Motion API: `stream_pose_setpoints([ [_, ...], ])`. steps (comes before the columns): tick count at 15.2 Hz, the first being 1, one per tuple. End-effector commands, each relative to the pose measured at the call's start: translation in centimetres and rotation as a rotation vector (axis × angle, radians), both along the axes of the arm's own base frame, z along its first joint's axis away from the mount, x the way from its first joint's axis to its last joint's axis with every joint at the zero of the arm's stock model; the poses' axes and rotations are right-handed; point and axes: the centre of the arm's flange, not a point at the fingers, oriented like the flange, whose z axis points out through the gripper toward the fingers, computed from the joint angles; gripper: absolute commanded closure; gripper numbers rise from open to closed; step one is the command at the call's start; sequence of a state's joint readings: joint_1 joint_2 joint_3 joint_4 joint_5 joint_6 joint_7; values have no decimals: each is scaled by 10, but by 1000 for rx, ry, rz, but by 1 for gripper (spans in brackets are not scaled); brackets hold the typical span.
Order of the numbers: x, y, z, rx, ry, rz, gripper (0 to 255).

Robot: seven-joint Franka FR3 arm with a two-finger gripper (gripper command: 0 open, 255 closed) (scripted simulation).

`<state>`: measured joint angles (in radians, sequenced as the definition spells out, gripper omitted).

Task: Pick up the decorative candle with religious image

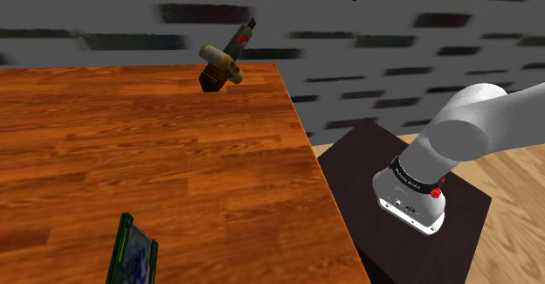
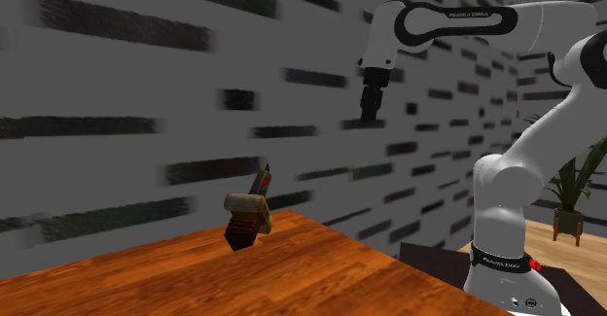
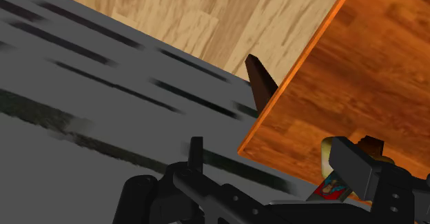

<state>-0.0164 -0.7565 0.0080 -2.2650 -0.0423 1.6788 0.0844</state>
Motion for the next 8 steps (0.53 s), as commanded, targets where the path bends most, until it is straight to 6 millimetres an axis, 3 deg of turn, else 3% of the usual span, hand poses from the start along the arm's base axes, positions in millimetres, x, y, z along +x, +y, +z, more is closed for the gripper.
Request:
stream_pose_setpoints([
  [1,0,0,0,0,0,0,0],
  [8,60,79,-30,-63,40,-33,0],
])
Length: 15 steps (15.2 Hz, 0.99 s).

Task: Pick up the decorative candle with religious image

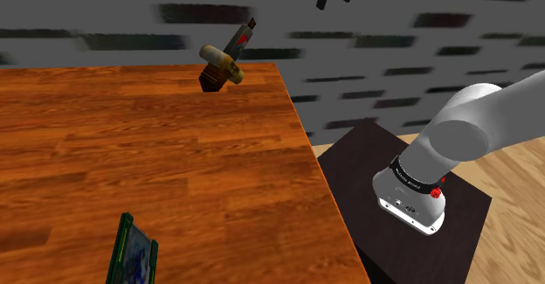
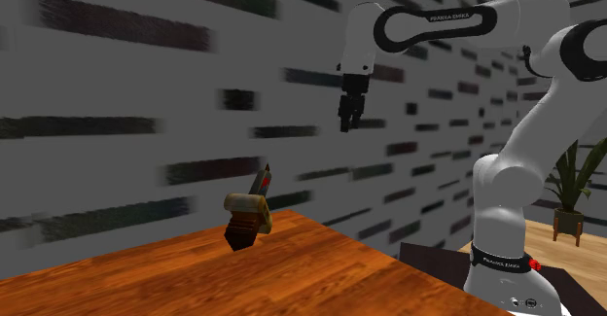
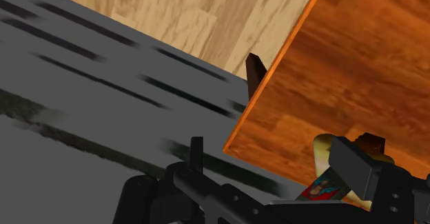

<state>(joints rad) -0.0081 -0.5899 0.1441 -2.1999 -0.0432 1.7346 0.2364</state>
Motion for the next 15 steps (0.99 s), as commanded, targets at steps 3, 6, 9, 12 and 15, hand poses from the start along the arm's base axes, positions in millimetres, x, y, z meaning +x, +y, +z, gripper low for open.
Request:
stream_pose_setpoints([
  [3,35,45,-21,-36,22,-19,0],
  [6,62,77,-38,-63,40,-33,0],
  [9,88,108,-56,-90,57,-47,0],
  [12,115,138,-75,-117,74,-61,0],
  [15,142,167,-95,-145,91,-75,0],
])
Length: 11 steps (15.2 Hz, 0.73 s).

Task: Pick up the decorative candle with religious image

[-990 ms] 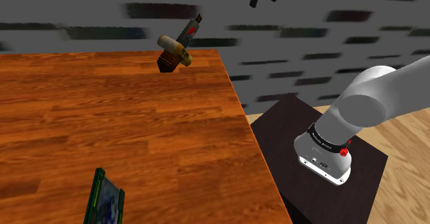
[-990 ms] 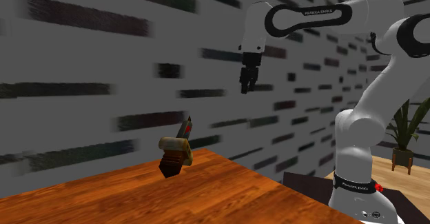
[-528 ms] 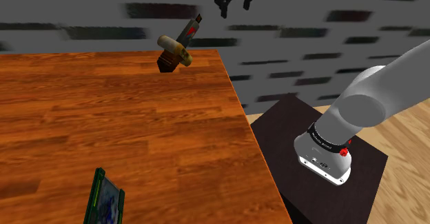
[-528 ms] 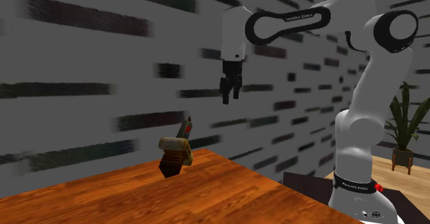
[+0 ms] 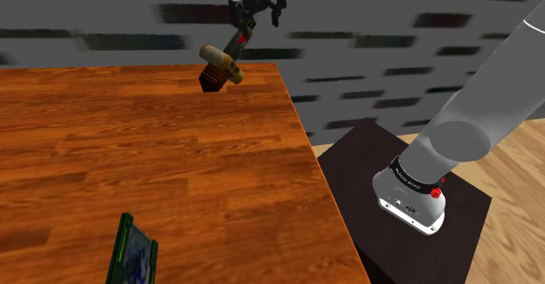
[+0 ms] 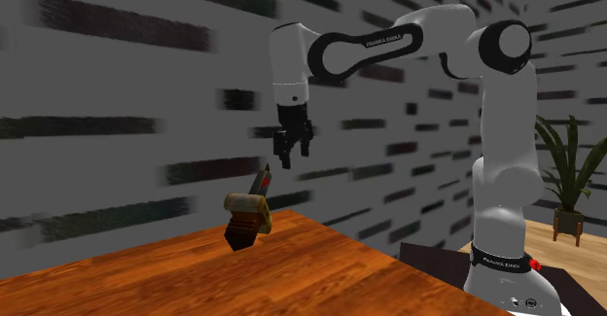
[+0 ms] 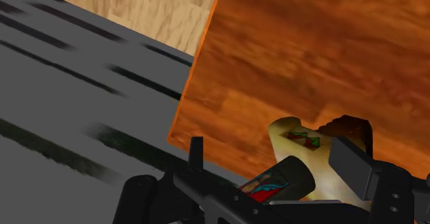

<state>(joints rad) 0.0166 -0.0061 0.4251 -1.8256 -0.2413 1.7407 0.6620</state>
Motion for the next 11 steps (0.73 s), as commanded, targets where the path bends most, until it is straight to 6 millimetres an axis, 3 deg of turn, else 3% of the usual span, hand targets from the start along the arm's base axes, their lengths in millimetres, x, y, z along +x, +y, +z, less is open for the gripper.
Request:
stream_pose_setpoints([
  [1,19,20,-15,-18,11,-12,0],
  [8,82,84,-68,-82,51,-44,0],
  [11,86,88,-83,-86,54,-47,0],
])
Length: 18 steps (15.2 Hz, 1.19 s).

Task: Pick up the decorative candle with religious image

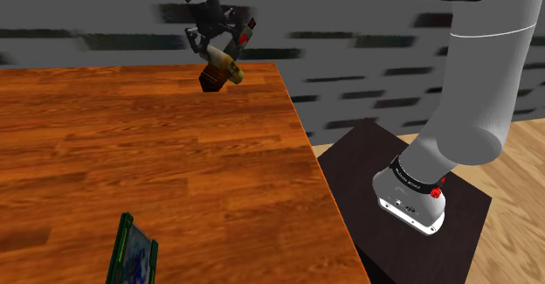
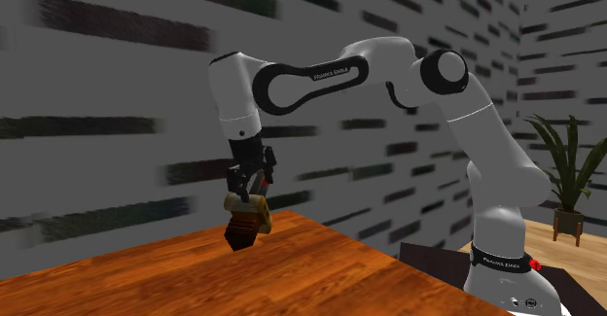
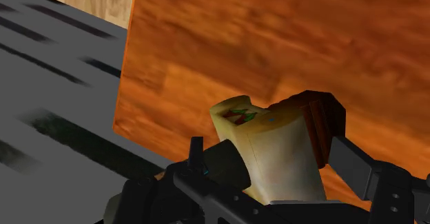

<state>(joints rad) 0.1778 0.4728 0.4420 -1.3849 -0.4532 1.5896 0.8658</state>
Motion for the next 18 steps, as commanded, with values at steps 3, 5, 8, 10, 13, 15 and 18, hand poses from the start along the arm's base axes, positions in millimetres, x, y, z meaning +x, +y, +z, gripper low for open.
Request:
stream_pose_setpoints([
  [3,0,2,-21,-2,0,-1,0],
  [5,0,2,-31,-2,0,-1,0],
  [8,0,2,-35,-2,0,-1,255],
  [10,0,1,-35,-2,0,-1,255],
  [13,0,2,-35,-2,0,-1,255],
  [15,0,1,-35,-2,0,-1,255],
  [18,0,2,-29,-2,0,-1,255],
])
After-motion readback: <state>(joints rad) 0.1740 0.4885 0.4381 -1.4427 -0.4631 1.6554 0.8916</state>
